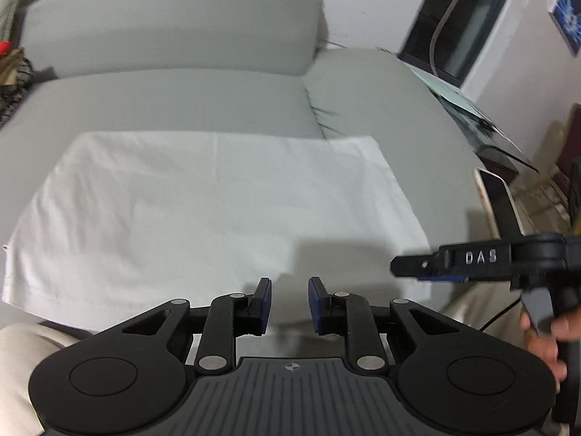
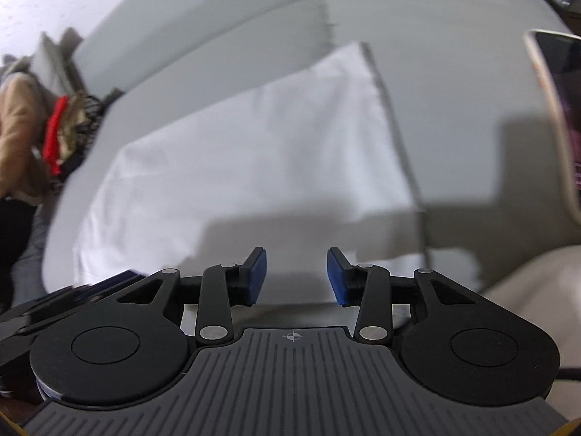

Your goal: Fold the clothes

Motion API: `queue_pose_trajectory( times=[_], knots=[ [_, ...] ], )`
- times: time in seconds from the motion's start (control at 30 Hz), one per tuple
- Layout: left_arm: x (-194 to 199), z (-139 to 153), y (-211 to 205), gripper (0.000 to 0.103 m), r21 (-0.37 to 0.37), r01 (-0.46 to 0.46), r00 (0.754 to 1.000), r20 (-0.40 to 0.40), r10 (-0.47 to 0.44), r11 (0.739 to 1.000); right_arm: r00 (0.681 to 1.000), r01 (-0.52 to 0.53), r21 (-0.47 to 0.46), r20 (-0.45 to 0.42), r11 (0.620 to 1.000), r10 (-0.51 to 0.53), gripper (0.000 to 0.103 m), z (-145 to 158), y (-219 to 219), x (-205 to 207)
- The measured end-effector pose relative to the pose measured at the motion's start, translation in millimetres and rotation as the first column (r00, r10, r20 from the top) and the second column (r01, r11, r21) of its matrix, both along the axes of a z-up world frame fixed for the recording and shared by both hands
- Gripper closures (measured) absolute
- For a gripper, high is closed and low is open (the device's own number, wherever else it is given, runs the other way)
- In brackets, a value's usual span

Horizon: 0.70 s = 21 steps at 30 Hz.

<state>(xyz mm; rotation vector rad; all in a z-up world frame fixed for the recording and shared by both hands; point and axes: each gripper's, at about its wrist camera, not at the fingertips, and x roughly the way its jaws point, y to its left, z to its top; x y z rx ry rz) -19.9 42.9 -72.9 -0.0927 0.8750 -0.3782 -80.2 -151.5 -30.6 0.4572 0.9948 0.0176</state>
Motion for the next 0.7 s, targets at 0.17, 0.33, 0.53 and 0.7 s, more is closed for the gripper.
queue_pose_trajectory(
  times=[0.17,0.33,0.53,0.7],
  knots=[
    [16.2,-14.3,-10.1,0.083,0.045,-0.04,0.999,0.014,0.04,0.998,0.999,-0.05,-0.029,0.005,0.998,0.05,0.06,2.6,14.4,5.6],
    [21.2,-29.3,-22.9,0.083,0.148,0.011,0.998,-0.065,-0.001,0.989,0.992,-0.038,-0.04,-0.119,0.998,0.033,0.063,-16.3,-2.5,-6.6],
    [3.6,-35.5,-24.5,0.082,0.146,0.1,0.973,-0.222,-0.066,0.984,0.959,0.107,0.118,-0.276,0.987,-0.071,0.061,-42.6,-30.9,-46.6],
    [-2.7,-16.8,-20.0,0.071,0.112,0.076,0.988,-0.14,-0.06,0.991,0.974,0.194,0.184,-0.155,0.963,-0.167,0.039,-26.7,-52.7,-62.4]
  ],
)
